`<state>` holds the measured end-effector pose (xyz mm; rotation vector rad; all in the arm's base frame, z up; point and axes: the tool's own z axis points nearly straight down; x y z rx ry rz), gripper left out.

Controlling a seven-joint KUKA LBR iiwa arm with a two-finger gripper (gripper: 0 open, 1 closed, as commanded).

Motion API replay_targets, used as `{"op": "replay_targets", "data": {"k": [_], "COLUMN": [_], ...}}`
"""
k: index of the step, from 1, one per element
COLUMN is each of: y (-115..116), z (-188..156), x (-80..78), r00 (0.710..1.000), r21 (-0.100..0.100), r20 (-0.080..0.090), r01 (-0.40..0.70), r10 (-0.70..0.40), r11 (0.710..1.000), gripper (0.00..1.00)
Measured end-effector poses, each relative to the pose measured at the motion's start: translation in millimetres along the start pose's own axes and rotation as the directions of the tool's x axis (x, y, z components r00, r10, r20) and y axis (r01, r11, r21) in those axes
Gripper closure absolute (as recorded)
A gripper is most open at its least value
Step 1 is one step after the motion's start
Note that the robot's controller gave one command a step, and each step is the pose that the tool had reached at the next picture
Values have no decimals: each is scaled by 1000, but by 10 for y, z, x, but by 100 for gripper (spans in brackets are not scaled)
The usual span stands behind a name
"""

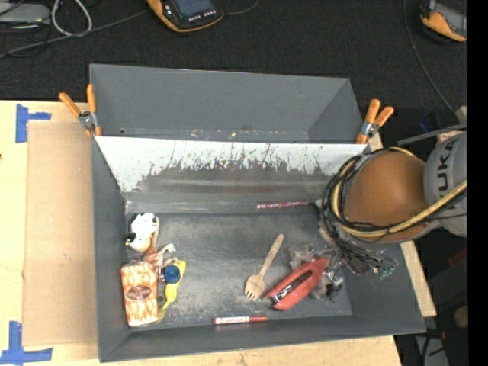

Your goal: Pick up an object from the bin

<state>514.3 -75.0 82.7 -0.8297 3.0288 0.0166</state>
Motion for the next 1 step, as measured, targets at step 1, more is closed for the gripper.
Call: {"op": "replay_targets", "data": {"k": [1], "y": [77], "z": [-1455], "x": [-60], "r00": [1000], "r21": [-2], "r20": [-1], "r01": [-25], "r10": [25], "r11": [1000], "gripper": [100]}}
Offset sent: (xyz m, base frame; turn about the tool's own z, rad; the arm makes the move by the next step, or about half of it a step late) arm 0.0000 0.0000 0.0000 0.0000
